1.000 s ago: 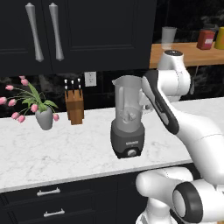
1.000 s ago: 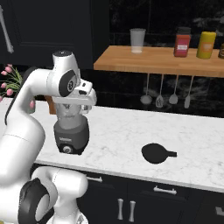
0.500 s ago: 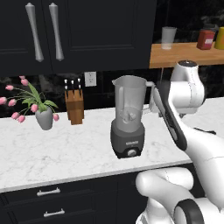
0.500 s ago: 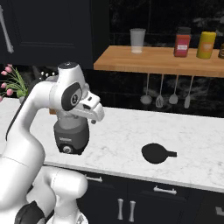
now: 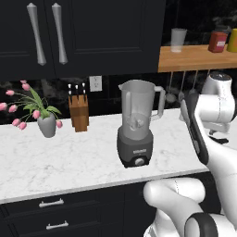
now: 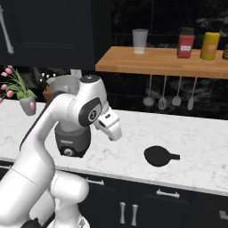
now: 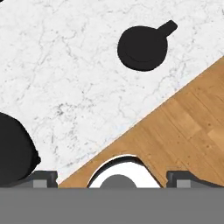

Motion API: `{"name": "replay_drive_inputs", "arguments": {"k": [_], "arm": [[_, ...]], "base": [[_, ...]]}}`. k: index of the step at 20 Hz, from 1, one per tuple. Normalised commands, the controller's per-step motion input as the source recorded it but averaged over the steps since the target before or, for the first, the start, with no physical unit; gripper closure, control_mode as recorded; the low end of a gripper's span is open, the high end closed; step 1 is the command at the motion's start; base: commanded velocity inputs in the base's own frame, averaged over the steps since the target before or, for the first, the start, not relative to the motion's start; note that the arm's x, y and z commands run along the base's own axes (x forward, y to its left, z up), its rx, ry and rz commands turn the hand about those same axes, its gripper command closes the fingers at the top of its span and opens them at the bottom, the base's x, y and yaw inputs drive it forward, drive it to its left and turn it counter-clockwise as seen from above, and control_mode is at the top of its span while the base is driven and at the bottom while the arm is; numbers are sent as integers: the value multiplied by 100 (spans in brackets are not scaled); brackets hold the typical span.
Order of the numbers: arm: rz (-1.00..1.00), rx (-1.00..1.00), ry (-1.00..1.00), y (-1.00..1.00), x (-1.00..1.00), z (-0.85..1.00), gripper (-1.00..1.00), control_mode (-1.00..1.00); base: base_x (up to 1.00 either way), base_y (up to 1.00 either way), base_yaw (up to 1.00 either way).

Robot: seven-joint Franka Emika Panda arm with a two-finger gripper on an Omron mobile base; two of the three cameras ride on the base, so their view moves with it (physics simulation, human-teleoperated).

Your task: Close the lid blender by securely placing the lid on top.

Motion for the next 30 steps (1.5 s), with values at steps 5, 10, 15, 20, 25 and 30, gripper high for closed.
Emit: {"name": "replay_drive_inputs", "arguments": {"k": [5,10,15,20,25,30], "arm": [[-34,2,0,-49,-1,-16,-100,-100],[-27,0,0,-49,0,-14,-100,-100],[-25,1,0,-58,0,-16,-100,-100],[-22,2,0,-62,0,-20,-100,-100],[-10,8,0,-55,0,-14,-100,-100],[-5,7,2,-51,14,-10,-100,-100]], "base": [[0,0,0],[0,0,0],[0,0,0],[0,0,0],[0,0,0],[0,0,0]]}}
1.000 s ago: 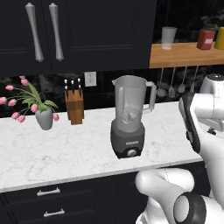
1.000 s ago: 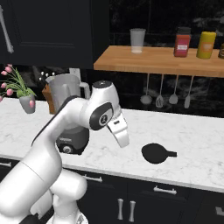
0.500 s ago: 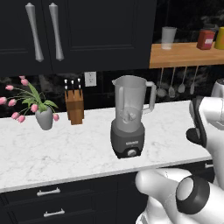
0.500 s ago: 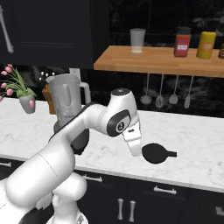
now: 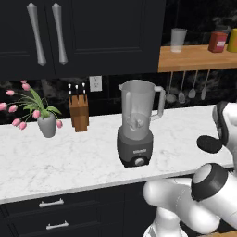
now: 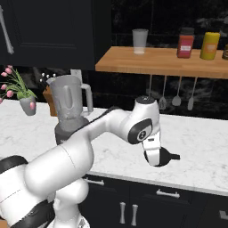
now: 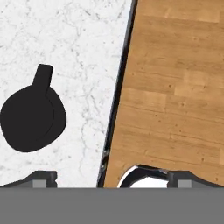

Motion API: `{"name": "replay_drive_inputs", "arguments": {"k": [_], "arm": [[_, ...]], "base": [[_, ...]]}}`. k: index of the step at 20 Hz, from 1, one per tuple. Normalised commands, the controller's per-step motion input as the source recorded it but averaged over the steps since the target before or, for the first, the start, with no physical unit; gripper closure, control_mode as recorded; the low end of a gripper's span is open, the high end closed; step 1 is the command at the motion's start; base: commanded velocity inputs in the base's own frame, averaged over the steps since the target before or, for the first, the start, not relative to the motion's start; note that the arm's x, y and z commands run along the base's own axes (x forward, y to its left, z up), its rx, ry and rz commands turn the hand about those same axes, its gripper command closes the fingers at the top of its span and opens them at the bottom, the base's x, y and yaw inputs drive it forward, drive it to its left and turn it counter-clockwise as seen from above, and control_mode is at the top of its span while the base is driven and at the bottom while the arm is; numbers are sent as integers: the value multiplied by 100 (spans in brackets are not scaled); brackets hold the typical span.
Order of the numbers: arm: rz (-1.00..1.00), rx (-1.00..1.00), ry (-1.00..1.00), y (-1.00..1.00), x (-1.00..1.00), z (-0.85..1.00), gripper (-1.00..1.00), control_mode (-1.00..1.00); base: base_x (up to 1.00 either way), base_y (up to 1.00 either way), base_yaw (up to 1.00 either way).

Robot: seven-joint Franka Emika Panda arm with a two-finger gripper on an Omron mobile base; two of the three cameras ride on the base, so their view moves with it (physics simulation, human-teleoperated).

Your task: Close the lid blender by securely placing the lid on top.

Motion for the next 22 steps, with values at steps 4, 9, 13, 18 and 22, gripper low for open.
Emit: {"name": "replay_drive_inputs", "arguments": {"k": [4,9,13,18,22], "arm": [[0,6,4,-38,38,-5,-100,-100],[0,2,5,-19,43,-5,-100,-100],[0,2,2,-18,35,-10,-100,-100],[0,1,0,-18,18,-23,-100,-100],[0,1,0,-12,7,-29,-100,-100]], "base": [[0,0,0],[0,0,0],[0,0,0],[0,0,0],[0,0,0]]}}
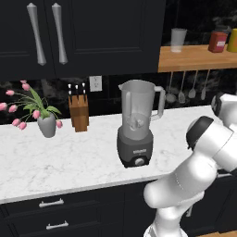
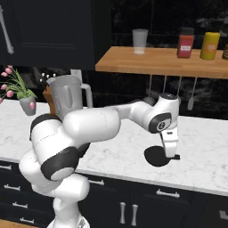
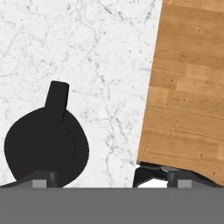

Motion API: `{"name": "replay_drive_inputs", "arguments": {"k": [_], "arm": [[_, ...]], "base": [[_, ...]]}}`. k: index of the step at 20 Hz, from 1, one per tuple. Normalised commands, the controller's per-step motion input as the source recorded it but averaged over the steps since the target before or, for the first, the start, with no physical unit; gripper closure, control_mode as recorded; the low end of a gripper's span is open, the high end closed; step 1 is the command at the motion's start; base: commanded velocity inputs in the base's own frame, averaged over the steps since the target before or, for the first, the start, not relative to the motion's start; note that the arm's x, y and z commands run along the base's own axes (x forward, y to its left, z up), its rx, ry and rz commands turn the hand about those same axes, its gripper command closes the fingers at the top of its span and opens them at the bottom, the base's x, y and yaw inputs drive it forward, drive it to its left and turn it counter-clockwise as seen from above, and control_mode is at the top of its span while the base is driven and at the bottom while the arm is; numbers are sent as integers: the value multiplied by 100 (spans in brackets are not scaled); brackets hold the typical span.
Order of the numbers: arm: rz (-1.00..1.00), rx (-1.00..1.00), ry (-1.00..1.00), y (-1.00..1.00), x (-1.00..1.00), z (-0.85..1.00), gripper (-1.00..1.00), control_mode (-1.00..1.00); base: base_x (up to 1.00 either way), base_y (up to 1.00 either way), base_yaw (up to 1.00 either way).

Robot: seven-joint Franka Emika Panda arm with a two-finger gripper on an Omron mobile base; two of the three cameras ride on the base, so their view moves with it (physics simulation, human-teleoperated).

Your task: Close the lid blender by securely placing the lid on top.

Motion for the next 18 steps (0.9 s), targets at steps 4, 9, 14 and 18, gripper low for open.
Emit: {"name": "replay_drive_inputs", "arguments": {"k": [4,9,14,18], "arm": [[0,0,0,-4,6,-25,-100,-100],[0,2,0,-4,6,-20,-100,-100],[0,2,0,-1,3,-19,-100,-100],[2,2,0,0,9,-18,-100,-100]], "base": [[0,0,0],[0,0,0],[0,0,0],[0,0,0]]}}
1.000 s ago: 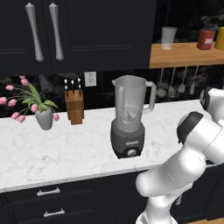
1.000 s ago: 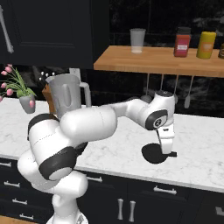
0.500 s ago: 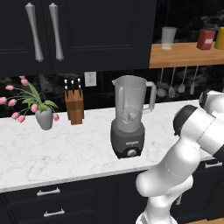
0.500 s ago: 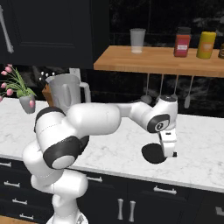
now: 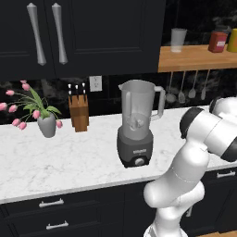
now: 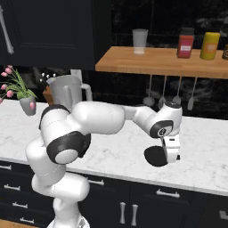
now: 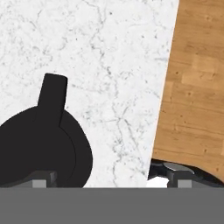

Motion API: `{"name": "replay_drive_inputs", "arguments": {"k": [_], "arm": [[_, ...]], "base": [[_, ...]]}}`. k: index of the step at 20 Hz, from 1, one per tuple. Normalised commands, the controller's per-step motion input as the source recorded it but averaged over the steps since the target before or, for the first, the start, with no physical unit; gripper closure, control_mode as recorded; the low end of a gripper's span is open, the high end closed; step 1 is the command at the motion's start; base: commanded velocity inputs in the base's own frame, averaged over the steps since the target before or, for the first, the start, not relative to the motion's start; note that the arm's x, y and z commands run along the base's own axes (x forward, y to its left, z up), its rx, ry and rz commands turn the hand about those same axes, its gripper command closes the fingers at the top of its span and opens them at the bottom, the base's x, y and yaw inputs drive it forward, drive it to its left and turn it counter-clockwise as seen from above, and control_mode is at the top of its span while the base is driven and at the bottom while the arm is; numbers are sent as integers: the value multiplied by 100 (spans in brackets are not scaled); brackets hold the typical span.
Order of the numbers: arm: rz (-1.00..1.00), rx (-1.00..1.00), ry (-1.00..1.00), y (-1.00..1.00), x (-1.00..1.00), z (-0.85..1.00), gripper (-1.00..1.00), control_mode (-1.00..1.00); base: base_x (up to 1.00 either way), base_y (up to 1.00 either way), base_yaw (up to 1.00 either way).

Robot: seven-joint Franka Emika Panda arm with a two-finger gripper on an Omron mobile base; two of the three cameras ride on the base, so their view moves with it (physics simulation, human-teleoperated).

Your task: Close the lid blender by securely placing the lid on top.

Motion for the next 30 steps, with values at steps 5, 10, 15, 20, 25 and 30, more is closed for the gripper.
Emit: {"name": "replay_drive_inputs", "arguments": {"k": [5,10,15,20,25,30], "arm": [[3,3,0,-9,11,-14,-100,-100],[4,5,0,-16,13,-15,-100,-100],[5,5,0,-17,18,-11,-100,-100],[5,4,0,-9,26,-5,-100,-100],[4,2,0,-4,26,-10,-100,-100],[1,0,0,-3,19,-22,-100,-100]], "base": [[0,0,0],[0,0,0],[0,0,0],[0,0,0],[0,0,0],[0,0,0]]}}
